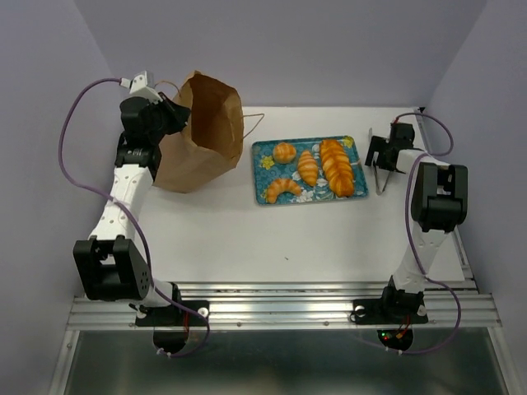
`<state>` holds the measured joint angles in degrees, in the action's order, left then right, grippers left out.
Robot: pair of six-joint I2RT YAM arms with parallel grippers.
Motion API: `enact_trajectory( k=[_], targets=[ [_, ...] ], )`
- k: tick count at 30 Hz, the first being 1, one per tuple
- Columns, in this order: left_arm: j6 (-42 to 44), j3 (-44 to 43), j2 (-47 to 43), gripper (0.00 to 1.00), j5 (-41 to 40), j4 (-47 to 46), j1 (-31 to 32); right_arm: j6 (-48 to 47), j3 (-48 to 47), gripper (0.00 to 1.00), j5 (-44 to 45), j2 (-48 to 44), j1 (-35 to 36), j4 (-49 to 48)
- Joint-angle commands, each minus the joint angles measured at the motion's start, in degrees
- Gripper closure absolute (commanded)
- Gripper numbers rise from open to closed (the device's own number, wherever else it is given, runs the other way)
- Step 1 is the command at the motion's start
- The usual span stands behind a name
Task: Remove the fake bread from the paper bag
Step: Place the clamp at the center of the board, then adjust the paper bag at the center of the board.
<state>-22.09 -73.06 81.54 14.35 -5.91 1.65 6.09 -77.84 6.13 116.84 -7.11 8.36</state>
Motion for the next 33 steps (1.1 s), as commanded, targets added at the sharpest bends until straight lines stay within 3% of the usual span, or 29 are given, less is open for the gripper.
enact_trajectory(
  k=[1,6,12,25,28,31,33],
  targets=[
    [-9.46,1.25,-1.65,1.0,11.22,-6.48,-4.1,-0.29,1.38,0.0,0.81,-1.87,-0.36,-1.24],
    [-22.0,6.07,2.56,1.0,27.18,-17.89,-11.05,-0.64,3.22,0.0,1.17,-5.03,-0.36,-1.24],
    [-31.25,6.35,6.96,1.0,36.97,-28.52,-12.37,-0.2,4.63,0.0,0.37,-7.23,-0.36,-1.24],
    [-55.14,7.13,12.4,1.0,42.25,-51.63,-12.37,0.5,7.09,0.0,4.68,-11.19,-0.36,-1.33],
    [-65.23,7.84,16.53,1.0,43.56,-66.46,-12.28,0.33,7.62,0.0,5.38,-11.45,-0.36,-1.24],
    [-67.13,7.84,19.27,1.0,43.57,-69.93,-12.28,0.24,7.79,0.0,6.17,-11.63,-0.36,-1.24],
    [-64.76,7.49,19.62,1.0,43.22,-66.26,-12.2,0.15,7.88,0.0,6.52,-11.72,-0.36,-1.24]
  ],
)
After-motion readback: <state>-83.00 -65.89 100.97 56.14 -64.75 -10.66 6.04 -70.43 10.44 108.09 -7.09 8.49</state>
